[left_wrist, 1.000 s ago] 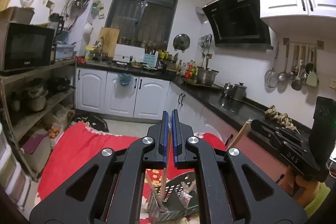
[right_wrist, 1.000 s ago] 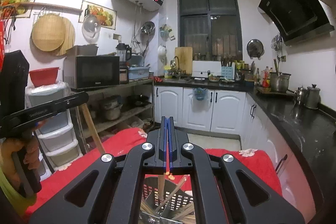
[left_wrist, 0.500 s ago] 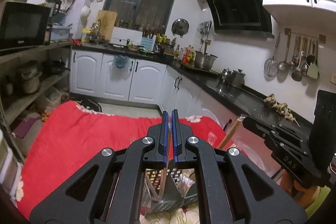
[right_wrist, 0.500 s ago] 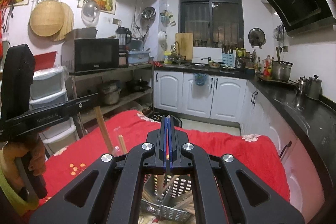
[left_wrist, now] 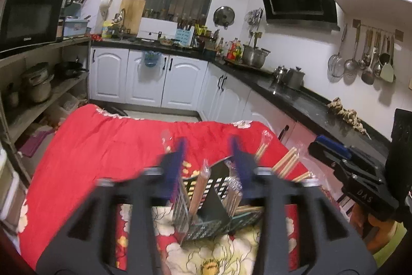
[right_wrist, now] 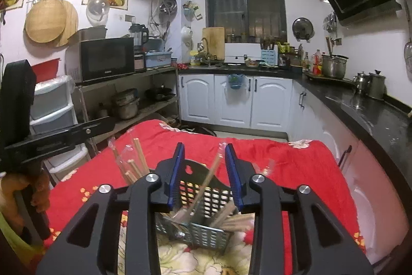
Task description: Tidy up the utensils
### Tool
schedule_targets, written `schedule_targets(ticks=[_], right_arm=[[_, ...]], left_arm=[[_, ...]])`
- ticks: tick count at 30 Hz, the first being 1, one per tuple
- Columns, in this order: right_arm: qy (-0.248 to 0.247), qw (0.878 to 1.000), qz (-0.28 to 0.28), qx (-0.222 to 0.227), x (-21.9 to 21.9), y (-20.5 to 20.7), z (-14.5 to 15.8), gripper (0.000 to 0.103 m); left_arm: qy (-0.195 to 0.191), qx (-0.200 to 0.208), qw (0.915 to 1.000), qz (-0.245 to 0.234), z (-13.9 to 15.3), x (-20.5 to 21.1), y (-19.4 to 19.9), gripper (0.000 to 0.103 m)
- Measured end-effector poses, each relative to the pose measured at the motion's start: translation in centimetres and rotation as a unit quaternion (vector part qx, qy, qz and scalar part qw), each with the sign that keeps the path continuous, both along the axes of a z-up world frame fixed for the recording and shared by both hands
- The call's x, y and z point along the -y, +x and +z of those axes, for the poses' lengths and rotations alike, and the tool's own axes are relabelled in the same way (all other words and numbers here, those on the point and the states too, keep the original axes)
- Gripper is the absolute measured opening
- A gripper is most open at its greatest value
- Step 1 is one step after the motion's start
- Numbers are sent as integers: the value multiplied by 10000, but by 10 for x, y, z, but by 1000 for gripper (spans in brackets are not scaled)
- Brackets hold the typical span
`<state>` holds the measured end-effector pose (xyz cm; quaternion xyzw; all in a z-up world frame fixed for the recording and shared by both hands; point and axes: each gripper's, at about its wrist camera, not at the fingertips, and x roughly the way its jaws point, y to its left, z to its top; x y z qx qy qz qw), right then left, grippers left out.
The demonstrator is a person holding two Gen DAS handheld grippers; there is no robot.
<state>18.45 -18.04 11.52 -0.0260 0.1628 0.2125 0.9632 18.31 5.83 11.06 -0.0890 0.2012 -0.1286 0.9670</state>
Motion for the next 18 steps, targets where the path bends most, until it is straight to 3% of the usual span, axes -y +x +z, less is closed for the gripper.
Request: schedule_targets(ticks=[2,4,6,7,9,12,18], right_arm=[[15,10000,-24,39,4,-6,0,48],[-6,9999,-68,83,9,-13,1,53],[-5,9998,-99,174,14,-22,2,66],[12,9997,-133,199,17,-26,3,69],[77,9997,-121,217,24,-33,5,75],[90,9995,-208,226,32,-44,5,88],[-21,9996,-265,114,44,-63,-2,95]], left_arm=[[-10,20,10000,43,2,-3,-6,48],[-23,29,9999,100,4,-7,-11,66],[-57,48,9999,147,6,-11,-18,75],[-53,66,9998,200,8,-13,-23,84],[-46,98,9996,270,10,-15,-31,92],[-34,42,9997,242,9,-16,-41,92],[228,-213,9995,62,-3,-5,-64,93]])
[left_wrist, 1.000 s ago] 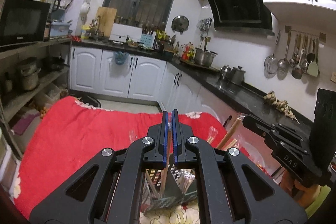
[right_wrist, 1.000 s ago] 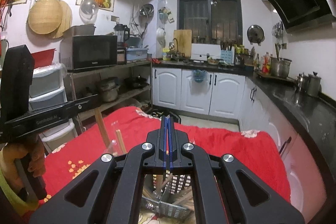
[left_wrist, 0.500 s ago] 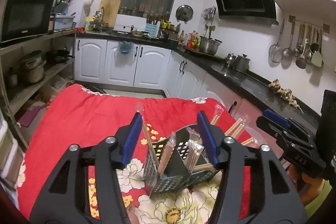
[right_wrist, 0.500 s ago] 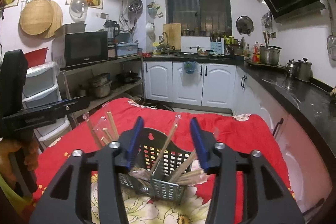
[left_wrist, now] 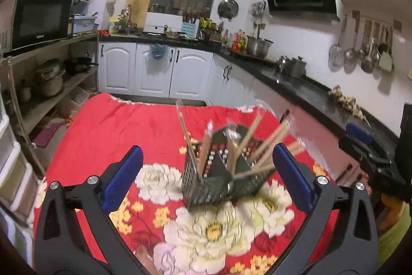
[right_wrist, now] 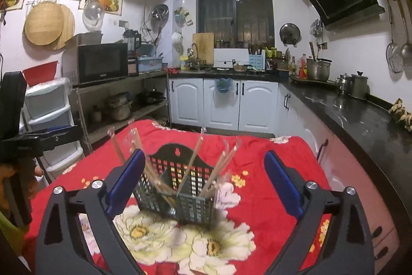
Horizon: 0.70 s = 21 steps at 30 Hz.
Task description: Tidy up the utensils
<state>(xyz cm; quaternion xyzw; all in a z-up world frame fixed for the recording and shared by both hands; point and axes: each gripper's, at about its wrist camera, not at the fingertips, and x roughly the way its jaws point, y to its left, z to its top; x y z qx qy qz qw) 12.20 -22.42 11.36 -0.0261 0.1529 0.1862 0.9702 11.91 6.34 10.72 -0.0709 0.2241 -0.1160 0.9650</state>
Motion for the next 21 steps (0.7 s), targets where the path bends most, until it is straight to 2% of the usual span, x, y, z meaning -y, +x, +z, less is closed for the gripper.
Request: schedule_targets(ticks=[5,14,21], right_arm=[[136,9999,24,-103,7,-14,-7,96],[57,9996,23,-275,3,-38,-29,97],[-106,9985,52,-526,-7,-46,-56,97]], left_arm=[[-6,-96,9999,-74,-12,8,-17,93],[147,-515,9984,-160,-47,29,-31,93],[223,-705,9973,-28,-77,38,-41,93]])
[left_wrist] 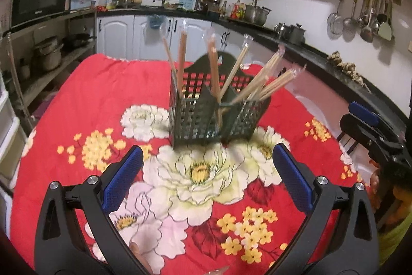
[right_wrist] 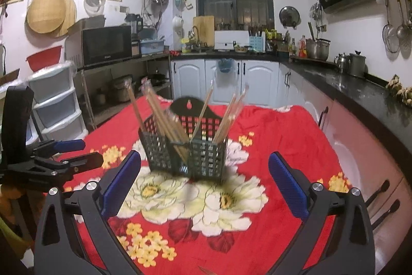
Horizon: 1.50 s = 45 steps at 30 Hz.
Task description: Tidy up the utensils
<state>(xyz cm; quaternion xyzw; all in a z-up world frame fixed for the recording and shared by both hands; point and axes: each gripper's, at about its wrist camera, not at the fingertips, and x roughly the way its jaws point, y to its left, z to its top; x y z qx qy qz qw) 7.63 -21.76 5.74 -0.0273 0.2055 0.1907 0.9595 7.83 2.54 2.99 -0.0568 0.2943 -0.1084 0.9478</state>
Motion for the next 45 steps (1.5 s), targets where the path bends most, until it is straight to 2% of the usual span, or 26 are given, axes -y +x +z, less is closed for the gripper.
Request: schedule_targets(ticks=[5,11,14,17,26,45], right_arm=[[-127,9999,-12,-113,-5,-6,-22,97],[-33,9998,-187,70,-1,-16,-40,97],[-1,9990,-317,301,1,-21,-45,97],[-89,9971,-403,641,-1,-28,-49,97],[252,9901,-624,1228,10,-38,-56,97],[301,9895,-593,1284,11,-40,-66,97]], left_arm=[[254,59,9996,88,-14,8,-5,93],[272,200,9990,278,-30,11,-11,93],[342,319,9981,410,-35,13,-14,93],[150,415,9980,456,-40,12,-17,93],[33,849,9937,737,-49,11,-22,93],[43,867,9934,748,-54,11,-20,93]])
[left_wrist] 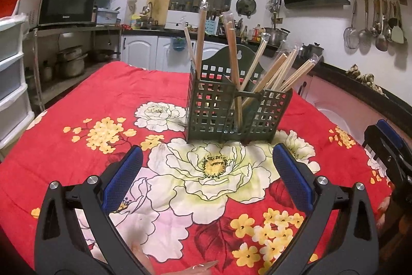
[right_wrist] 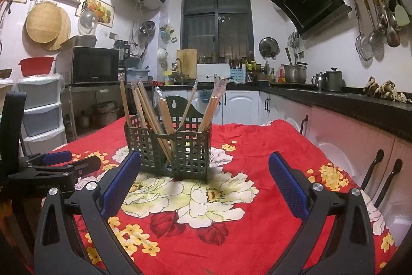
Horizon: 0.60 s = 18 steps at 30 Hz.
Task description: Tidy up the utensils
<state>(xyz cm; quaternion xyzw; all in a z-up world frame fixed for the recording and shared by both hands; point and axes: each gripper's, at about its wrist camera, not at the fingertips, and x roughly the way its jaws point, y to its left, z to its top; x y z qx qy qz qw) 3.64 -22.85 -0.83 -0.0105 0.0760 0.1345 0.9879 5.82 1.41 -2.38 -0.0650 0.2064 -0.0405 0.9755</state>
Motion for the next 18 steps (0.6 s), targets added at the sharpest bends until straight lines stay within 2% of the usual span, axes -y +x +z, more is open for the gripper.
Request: schedule_targets(ticks=[18], right_arm=[[-1,10000,-25,8,0,-2,-1,97]], left_arm=[[42,-3,10000,49,1,1,-1,93]])
